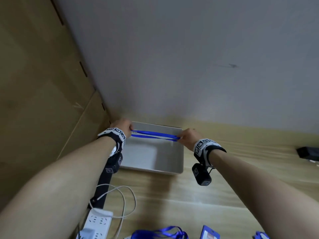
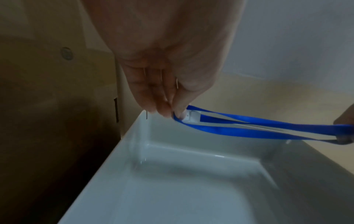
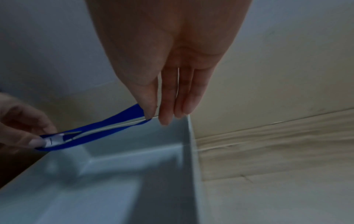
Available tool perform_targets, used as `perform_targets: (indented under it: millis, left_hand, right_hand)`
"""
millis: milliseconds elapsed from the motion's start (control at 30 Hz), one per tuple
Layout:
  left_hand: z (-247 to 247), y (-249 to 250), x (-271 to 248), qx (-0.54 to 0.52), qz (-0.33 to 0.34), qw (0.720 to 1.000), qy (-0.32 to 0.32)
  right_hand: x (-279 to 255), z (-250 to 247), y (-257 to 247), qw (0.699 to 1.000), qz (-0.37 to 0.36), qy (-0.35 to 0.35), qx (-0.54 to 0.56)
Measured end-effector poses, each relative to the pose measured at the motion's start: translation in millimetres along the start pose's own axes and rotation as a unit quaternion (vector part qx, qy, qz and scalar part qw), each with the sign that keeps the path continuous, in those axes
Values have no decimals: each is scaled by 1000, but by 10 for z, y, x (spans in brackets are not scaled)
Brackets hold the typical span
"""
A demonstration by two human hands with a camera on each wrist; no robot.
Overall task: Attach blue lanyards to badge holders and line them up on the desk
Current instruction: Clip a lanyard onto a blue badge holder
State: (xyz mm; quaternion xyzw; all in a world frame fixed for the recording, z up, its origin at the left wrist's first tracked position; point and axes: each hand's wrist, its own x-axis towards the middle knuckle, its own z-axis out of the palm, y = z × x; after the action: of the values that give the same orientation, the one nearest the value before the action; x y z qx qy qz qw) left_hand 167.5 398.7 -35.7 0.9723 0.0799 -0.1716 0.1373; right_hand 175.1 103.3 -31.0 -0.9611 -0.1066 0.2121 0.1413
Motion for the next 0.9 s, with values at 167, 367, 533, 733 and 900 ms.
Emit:
perform_targets:
  millis: [167,367,533,733,900]
  left_hand:
    - [70,-80,340,7,-71,997,-16]
    - [370,-107,549,4,-111,994,-10]
    - [540,-113,642,9,-113,994,5]
    - [683,-110,669,7,-117,993,21]
    - [662,-56,679,32,-121,992,2]
  right_hand:
    - [532,124,-175,998,41,-44,6]
    - [856,472,-240,994,72,-70,-42]
    - [954,599,-108,991,99,-84,-17]
    - [1008,670,-84,987,131,-89,34]
    - [1025,694,-121,987,137,-78,40]
